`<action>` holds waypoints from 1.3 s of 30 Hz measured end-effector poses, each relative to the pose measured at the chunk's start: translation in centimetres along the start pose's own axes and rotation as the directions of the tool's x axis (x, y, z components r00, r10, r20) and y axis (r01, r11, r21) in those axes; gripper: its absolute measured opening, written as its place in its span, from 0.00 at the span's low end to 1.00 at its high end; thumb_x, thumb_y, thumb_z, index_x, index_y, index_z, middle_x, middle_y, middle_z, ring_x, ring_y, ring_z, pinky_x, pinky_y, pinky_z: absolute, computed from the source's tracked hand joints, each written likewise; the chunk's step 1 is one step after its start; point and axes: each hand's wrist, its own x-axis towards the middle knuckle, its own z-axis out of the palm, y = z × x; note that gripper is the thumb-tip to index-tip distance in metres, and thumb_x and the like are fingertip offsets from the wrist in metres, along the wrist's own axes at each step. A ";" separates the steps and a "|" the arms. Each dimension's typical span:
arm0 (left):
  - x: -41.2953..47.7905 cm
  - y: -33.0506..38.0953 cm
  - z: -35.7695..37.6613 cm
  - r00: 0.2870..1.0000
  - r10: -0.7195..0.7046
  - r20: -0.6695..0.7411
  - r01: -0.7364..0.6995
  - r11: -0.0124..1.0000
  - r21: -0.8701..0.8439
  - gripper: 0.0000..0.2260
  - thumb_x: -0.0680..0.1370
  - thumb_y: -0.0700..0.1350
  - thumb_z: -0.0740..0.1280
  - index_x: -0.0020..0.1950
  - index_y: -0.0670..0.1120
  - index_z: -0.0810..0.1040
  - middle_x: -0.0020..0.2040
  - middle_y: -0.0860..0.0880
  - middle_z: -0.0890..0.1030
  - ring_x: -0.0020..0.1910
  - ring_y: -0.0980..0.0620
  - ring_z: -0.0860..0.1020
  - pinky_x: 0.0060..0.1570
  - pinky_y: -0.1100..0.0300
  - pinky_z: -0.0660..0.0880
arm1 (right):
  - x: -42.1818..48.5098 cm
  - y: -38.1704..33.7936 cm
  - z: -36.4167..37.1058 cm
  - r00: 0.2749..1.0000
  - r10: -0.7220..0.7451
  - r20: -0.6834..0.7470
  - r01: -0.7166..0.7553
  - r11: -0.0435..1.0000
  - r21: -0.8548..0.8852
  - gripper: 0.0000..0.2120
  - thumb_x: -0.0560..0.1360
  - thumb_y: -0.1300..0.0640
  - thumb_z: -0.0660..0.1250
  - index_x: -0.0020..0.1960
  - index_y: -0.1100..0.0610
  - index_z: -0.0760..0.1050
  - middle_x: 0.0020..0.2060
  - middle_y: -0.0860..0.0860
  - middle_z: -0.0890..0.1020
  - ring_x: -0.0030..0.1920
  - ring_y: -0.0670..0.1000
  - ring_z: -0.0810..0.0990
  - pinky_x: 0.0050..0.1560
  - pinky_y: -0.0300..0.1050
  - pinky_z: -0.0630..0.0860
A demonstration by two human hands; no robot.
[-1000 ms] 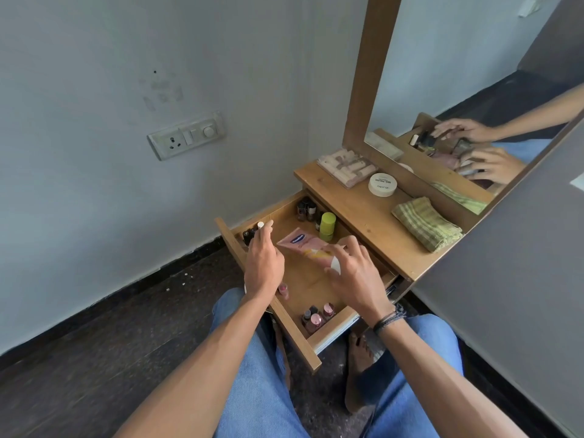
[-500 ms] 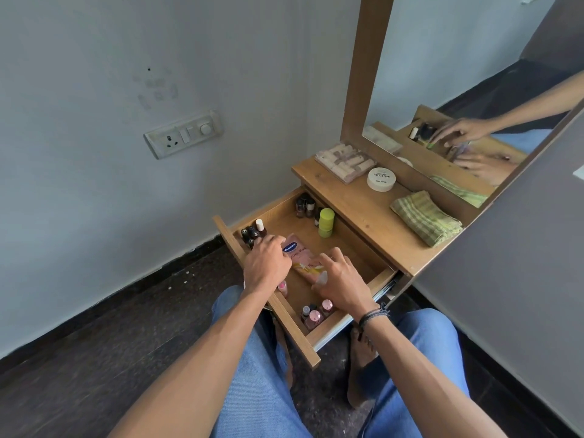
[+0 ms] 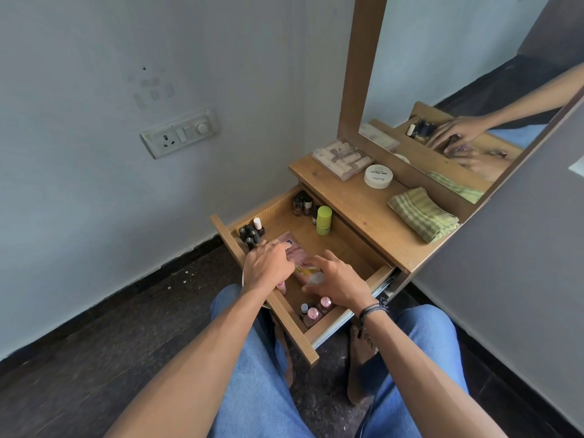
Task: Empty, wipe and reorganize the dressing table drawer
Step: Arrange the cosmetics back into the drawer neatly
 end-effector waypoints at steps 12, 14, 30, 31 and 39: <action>-0.1 0.2 -0.1 1.000 0.006 0.025 -0.007 1.000 0.019 0.19 0.78 0.53 0.66 0.69 0.52 0.77 0.65 0.51 0.80 0.63 0.49 0.76 0.56 0.52 0.72 | 0.3 0.0 0.1 1.000 -0.018 0.011 0.017 0.998 0.054 0.32 0.70 0.40 0.77 0.71 0.43 0.72 0.56 0.46 0.73 0.53 0.51 0.79 0.53 0.50 0.79; -0.2 0.2 -0.2 1.000 -0.002 0.031 0.001 1.000 0.008 0.19 0.78 0.52 0.67 0.69 0.51 0.77 0.64 0.51 0.80 0.63 0.49 0.76 0.55 0.53 0.72 | 0.2 0.1 0.1 1.000 -0.017 -0.009 0.018 0.998 0.067 0.31 0.69 0.40 0.77 0.69 0.44 0.73 0.55 0.45 0.73 0.51 0.50 0.79 0.52 0.49 0.79; -0.3 0.5 -1.1 0.987 0.092 0.134 -0.082 0.994 -0.076 0.24 0.76 0.57 0.65 0.73 0.61 0.72 0.76 0.60 0.68 0.74 0.53 0.65 0.69 0.49 0.64 | 6.0 0.5 -12.2 0.703 0.001 -0.712 0.032 0.999 0.033 0.07 0.79 0.60 0.66 0.52 0.59 0.82 0.49 0.55 0.82 0.46 0.55 0.80 0.44 0.53 0.81; -0.4 0.6 -1.2 0.988 0.087 0.128 -0.077 0.994 -0.081 0.24 0.77 0.57 0.65 0.73 0.60 0.72 0.76 0.60 0.68 0.75 0.53 0.64 0.70 0.49 0.63 | 7.4 0.8 -13.3 0.720 0.030 -0.693 -0.042 0.999 0.000 0.09 0.78 0.59 0.65 0.55 0.59 0.81 0.52 0.57 0.81 0.52 0.58 0.79 0.47 0.54 0.79; -0.5 0.7 -1.8 0.986 0.082 0.146 -0.066 0.992 -0.110 0.24 0.77 0.55 0.64 0.75 0.58 0.71 0.76 0.58 0.68 0.74 0.53 0.66 0.70 0.48 0.63 | 14.4 2.6 -15.8 0.905 0.291 -0.311 -0.345 0.928 -0.138 0.29 0.75 0.44 0.68 0.72 0.56 0.70 0.71 0.62 0.69 0.71 0.65 0.65 0.69 0.59 0.67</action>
